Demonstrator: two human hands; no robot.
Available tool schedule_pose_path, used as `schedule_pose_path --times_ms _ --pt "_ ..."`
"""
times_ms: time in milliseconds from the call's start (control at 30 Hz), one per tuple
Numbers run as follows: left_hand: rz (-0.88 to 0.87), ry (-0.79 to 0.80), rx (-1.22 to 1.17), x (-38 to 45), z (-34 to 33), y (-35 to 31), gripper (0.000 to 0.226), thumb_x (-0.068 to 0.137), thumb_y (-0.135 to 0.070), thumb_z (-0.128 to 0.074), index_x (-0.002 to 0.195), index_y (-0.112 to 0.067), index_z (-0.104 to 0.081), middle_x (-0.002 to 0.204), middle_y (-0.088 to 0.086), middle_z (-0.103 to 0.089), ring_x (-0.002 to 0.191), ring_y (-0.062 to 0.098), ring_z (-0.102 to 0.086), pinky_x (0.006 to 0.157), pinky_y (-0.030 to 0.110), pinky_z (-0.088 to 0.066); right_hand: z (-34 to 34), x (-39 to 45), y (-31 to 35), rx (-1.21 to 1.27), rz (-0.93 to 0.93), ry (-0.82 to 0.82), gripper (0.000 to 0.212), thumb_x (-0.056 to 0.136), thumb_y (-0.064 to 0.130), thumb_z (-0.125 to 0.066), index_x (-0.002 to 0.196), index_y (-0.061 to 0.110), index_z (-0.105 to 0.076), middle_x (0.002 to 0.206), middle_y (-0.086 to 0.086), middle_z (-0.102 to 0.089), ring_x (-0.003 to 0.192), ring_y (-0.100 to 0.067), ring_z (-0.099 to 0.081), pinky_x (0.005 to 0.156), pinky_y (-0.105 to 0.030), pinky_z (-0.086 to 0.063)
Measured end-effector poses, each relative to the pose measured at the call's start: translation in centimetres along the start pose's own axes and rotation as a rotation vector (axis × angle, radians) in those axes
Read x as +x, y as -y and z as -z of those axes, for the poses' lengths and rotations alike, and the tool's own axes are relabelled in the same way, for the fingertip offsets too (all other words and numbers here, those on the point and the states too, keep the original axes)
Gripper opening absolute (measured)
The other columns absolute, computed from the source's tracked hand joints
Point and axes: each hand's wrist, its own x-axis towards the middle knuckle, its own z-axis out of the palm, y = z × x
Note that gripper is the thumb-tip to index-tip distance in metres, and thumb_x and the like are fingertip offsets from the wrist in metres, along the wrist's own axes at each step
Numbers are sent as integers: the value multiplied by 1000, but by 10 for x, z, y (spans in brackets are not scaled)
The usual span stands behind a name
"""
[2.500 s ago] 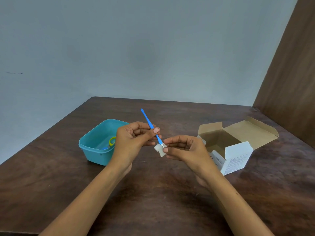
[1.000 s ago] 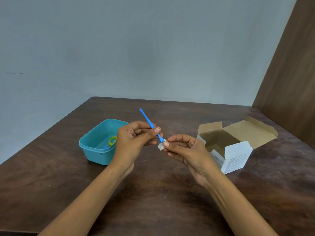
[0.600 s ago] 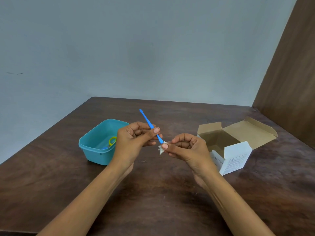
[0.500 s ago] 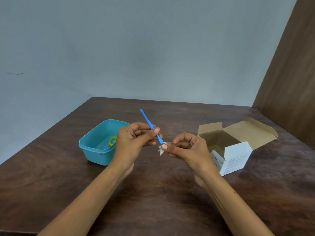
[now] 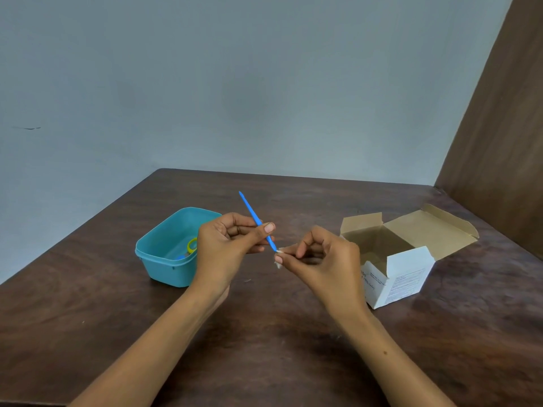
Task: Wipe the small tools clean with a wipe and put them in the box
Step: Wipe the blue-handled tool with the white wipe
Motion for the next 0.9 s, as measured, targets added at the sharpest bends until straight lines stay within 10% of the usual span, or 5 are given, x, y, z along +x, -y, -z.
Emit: schedule_pose_path --times_ms 233,567,900 --pt "22 -53 -8 -2 -3 4 18 71 -3 -76 82 6 -65 67 10 -72 61 14 -71 55 19 -56 -8 -6 -8 -425 350 -57 26 71 10 -78 69 13 -52 63 6 -62 61 -9 -64 51 -31 -52" --pt "86 -44 -31 0 -2 4 27 73 -7 -75 89 12 -64 64 8 -72 57 12 -69 55 17 -56 -6 -7 -7 -385 414 -92 26 73 7 -78 67 11 -53 64 3 -65 65 -11 -68 53 -27 -53" --pt "92 -26 -32 1 -2 2 25 73 -9 -76 87 9 -65 67 11 -73 60 15 -70 56 18 -56 0 -1 -3 -63 81 -88 36 62 -3 -81 58 12 -49 61 0 -70 61 -9 -69 56 -21 -54"
